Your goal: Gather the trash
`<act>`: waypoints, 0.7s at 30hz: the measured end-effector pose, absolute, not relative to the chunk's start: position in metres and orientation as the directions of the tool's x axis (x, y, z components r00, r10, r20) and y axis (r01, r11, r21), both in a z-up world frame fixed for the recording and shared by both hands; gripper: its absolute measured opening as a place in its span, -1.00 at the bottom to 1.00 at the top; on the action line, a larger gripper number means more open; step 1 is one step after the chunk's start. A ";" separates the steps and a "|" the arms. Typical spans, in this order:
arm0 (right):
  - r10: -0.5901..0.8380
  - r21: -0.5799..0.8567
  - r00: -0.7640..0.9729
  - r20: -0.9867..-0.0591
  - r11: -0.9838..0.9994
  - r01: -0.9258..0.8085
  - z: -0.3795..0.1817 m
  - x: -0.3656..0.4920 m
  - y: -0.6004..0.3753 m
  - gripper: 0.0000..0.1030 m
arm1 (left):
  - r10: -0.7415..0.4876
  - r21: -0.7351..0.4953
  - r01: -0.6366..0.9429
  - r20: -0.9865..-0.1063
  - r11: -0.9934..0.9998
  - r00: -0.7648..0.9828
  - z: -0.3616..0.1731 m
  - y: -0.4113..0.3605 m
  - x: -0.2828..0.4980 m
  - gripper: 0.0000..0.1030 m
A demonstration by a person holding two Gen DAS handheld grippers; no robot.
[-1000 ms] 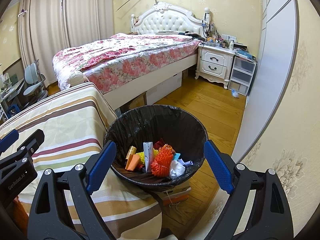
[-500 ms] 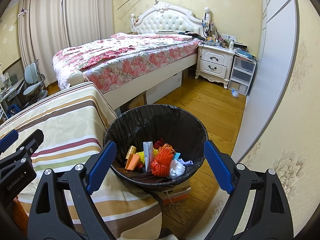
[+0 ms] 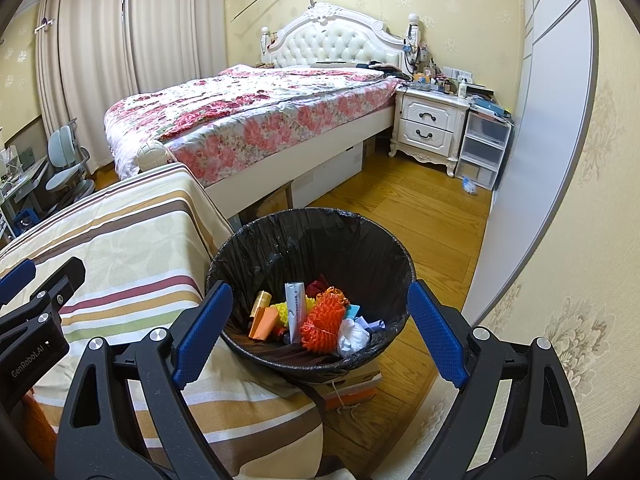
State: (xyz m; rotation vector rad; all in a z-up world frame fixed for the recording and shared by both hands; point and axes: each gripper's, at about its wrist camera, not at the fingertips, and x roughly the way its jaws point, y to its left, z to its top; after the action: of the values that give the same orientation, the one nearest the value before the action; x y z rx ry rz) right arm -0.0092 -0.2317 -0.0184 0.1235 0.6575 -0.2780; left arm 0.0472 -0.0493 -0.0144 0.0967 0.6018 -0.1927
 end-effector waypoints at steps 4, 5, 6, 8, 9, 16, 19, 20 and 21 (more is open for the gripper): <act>-0.215 0.025 0.756 -0.619 0.956 0.293 -0.018 -0.009 -0.232 0.69 | -0.155 0.032 0.210 -0.573 0.977 0.805 -0.014 -0.051 0.047 0.63; -0.216 0.025 0.755 -0.619 0.956 0.293 -0.019 -0.010 -0.232 0.69 | -0.156 0.031 0.211 -0.574 0.977 0.804 -0.014 -0.052 0.046 0.63; -0.216 0.025 0.755 -0.619 0.956 0.293 -0.019 -0.010 -0.232 0.69 | -0.156 0.031 0.211 -0.575 0.977 0.803 -0.014 -0.053 0.046 0.63; -0.215 0.025 0.755 -0.619 0.956 0.294 -0.019 -0.010 -0.232 0.69 | -0.154 0.033 0.211 -0.574 0.977 0.804 -0.013 -0.054 0.047 0.63; -0.216 0.025 0.755 -0.620 0.956 0.294 -0.019 -0.010 -0.232 0.69 | -0.154 0.035 0.212 -0.575 0.977 0.804 -0.014 -0.055 0.046 0.63; -0.215 0.025 0.754 -0.621 0.956 0.293 -0.019 -0.009 -0.232 0.69 | -0.158 0.032 0.215 -0.577 0.976 0.801 -0.013 -0.055 0.049 0.63; -0.215 0.025 0.753 -0.621 0.956 0.293 -0.019 -0.010 -0.232 0.69 | -0.157 0.037 0.215 -0.566 0.976 0.810 -0.012 -0.057 0.049 0.63; -0.214 0.024 0.753 -0.622 0.956 0.292 -0.020 -0.012 -0.232 0.69 | -0.158 0.037 0.216 -0.564 0.976 0.811 -0.012 -0.057 0.049 0.63; -0.214 0.024 0.753 -0.622 0.956 0.292 -0.021 -0.013 -0.232 0.69 | -0.161 0.035 0.218 -0.564 0.975 0.810 -0.012 -0.057 0.049 0.63</act>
State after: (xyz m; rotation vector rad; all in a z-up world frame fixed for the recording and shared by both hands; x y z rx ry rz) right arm -0.0126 -0.2321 -0.0206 0.1227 0.6634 -0.2769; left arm 0.0486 -0.0575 -0.0122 0.0998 0.5930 -0.2030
